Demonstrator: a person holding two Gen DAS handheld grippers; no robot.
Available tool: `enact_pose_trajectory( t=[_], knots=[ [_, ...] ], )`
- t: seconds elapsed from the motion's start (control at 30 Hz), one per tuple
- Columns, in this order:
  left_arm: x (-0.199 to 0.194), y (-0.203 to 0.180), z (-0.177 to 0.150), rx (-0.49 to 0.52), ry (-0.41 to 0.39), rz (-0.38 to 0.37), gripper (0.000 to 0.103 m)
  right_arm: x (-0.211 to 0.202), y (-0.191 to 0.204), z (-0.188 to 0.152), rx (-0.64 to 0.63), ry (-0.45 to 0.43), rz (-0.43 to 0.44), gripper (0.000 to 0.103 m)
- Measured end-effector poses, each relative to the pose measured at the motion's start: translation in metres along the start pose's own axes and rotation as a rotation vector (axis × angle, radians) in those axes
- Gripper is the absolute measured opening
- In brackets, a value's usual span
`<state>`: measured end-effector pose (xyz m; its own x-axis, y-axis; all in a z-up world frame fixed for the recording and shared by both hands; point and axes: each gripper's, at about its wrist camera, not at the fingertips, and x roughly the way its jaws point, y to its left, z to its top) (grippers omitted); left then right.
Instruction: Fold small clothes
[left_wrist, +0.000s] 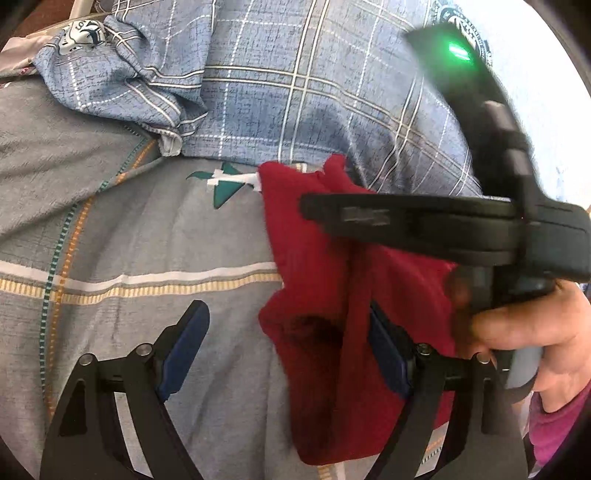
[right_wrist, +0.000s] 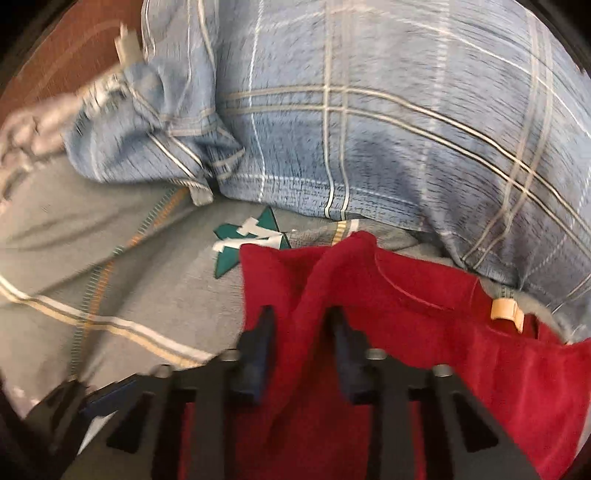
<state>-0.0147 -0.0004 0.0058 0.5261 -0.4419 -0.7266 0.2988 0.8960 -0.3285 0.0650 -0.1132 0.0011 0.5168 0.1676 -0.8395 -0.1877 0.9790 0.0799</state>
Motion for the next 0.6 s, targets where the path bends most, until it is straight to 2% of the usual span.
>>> enact_pose_trajectory(
  t=[0.13,0.27,0.3,0.33,0.37,0.47,0.57,0.6],
  knots=[
    [0.005,-0.003,0.001,0.008,-0.008,-0.02,0.084,-0.016,-0.013,-0.004,0.025,-0.037,0.051,0.014],
    [0.009,-0.006,0.005,-0.001,-0.024,-0.08,0.084,-0.02,-0.018,0.001,0.043,-0.045,0.07,0.014],
    [0.009,-0.007,0.005,-0.004,-0.024,-0.101,0.078,-0.02,-0.015,0.003,0.048,-0.045,0.073,0.014],
    [0.009,-0.007,0.006,-0.003,-0.021,-0.115,0.062,-0.021,-0.017,0.003,0.053,-0.043,0.081,0.014],
    [0.011,-0.009,0.007,0.009,-0.009,-0.127,0.054,-0.023,-0.021,0.003,0.059,-0.042,0.089,0.014],
    [0.009,-0.017,0.005,0.059,-0.022,-0.122,0.044,-0.026,-0.024,0.003,0.069,-0.039,0.111,0.014],
    [0.005,-0.021,0.005,0.074,-0.032,-0.131,0.038,-0.034,-0.033,0.004,0.128,-0.025,0.188,0.026],
    [0.004,-0.022,0.005,0.073,-0.035,-0.136,0.037,-0.038,-0.035,0.004,0.138,-0.025,0.202,0.045]
  ],
)
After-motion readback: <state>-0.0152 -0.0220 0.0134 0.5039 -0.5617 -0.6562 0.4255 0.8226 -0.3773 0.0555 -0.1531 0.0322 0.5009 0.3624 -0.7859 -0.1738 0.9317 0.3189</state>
